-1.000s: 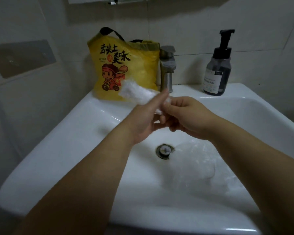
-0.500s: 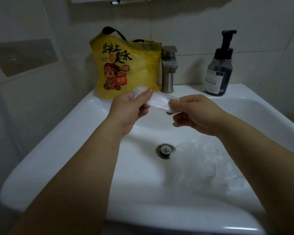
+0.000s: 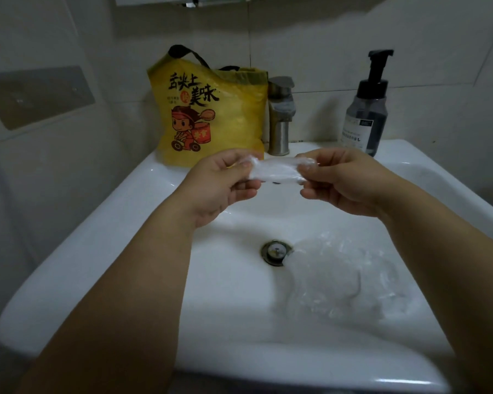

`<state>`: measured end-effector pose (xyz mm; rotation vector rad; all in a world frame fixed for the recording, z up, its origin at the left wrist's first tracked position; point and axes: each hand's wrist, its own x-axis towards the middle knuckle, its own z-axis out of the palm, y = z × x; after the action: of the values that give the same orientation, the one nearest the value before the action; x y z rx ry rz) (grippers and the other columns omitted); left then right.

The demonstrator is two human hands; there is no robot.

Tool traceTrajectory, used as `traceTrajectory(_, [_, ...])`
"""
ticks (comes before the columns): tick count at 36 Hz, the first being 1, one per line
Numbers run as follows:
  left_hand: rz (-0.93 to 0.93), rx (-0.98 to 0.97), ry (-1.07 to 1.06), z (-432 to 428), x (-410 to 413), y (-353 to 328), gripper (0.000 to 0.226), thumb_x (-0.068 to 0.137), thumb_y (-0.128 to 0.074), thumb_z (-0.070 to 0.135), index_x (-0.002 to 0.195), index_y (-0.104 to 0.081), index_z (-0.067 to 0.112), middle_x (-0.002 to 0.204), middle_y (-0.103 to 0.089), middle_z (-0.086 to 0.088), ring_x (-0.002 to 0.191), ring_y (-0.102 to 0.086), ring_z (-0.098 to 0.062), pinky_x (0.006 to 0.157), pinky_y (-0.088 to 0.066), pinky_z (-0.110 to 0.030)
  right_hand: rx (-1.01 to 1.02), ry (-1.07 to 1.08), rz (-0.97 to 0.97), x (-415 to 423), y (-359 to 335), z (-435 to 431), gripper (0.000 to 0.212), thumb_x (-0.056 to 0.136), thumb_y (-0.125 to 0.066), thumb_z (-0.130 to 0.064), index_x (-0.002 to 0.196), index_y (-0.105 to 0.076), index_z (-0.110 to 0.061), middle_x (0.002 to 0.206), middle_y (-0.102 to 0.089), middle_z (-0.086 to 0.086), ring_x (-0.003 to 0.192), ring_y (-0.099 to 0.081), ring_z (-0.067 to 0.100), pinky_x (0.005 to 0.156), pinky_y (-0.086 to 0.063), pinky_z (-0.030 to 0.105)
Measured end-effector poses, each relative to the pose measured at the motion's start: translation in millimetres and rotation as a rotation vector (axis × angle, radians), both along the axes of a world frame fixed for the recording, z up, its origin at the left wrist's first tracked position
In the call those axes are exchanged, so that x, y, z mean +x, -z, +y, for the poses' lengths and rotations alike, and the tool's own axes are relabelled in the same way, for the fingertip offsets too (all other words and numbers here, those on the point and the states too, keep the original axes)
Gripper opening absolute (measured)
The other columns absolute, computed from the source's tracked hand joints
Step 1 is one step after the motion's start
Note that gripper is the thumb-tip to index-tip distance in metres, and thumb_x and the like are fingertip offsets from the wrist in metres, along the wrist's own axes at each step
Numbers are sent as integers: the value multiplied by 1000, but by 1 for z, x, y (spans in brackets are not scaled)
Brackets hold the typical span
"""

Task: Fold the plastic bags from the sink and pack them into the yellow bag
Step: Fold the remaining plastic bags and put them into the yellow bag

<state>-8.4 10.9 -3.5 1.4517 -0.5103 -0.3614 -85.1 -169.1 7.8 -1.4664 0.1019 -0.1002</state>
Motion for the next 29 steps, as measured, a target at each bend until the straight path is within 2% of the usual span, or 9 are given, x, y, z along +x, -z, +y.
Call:
traceTrajectory(6, [112,-43,77,4,-2,-5,19,98,-48,2,91,-64,10,65,-65,-7,56,-64,-6,55,-54,-16,80,-37,-5,-4,-4,-4,18,89,-51,6,96,-65,-3,85,-63,15,55,-64,13,52,-54,18])
traceTrajectory(11, [160,-65,69,3,-3,-5,25,97,-44,-4,84,-61,8,64,-62,-9,54,-64,-8,53,-55,-17,84,-43,-43,-4,-2,-3,20,87,-48,13,82,-64,1,69,-64,14,53,-64,18,52,-56,23])
traceTrajectory(15, [173,-81,60,3,-2,-6,31,95,-37,-11,79,-59,4,58,-61,-7,56,-65,-10,53,-56,-19,55,-24,-66,-3,-2,-2,24,86,-46,17,77,-64,4,73,-60,19,52,-63,21,51,-56,23])
traceTrajectory(17, [173,-103,55,3,-2,-8,33,94,-34,-13,78,-58,3,57,-62,-7,55,-65,-11,51,-55,-18,42,-28,-90,-3,-3,0,18,83,-50,15,77,-64,6,74,-60,19,53,-63,21,52,-56,23])
traceTrajectory(19, [182,-121,40,4,-2,-10,34,93,-34,-14,75,-58,2,61,-59,-10,54,-65,-12,50,-54,-18,39,-69,-116,-4,-5,1,9,74,-60,1,79,-62,8,68,-60,13,55,-61,19,55,-57,24])
traceTrajectory(22, [206,-158,28,5,-1,-11,35,91,-40,-5,66,-64,1,67,-50,-12,54,-65,-16,49,-55,-19,-11,-89,-102,-5,-5,1,26,71,-64,-18,82,-63,5,64,-61,6,57,-61,14,60,-58,23])
traceTrajectory(24, [169,-138,2,4,-1,-9,34,93,-51,5,61,-65,4,64,-48,-9,53,-65,-14,50,-54,-18,-76,-44,-97,-4,-2,1,14,78,-65,-10,82,-65,3,76,-64,10,59,-64,12,59,-56,20])
traceTrajectory(26, [71,-45,-40,2,-1,-6,23,91,-62,9,68,-62,6,59,-55,-2,55,-63,-8,53,-53,-15,-116,0,-86,-2,-1,2,1,82,-63,2,82,-64,2,83,-63,12,62,-66,12,59,-55,18])
traceTrajectory(29, [-14,23,-55,0,-1,-2,12,86,-66,1,76,-61,6,64,-61,0,61,-62,-4,58,-52,-12,-160,44,-64,0,0,1,11,80,-65,5,87,-62,-3,91,-61,15,73,-67,18,61,-56,20])
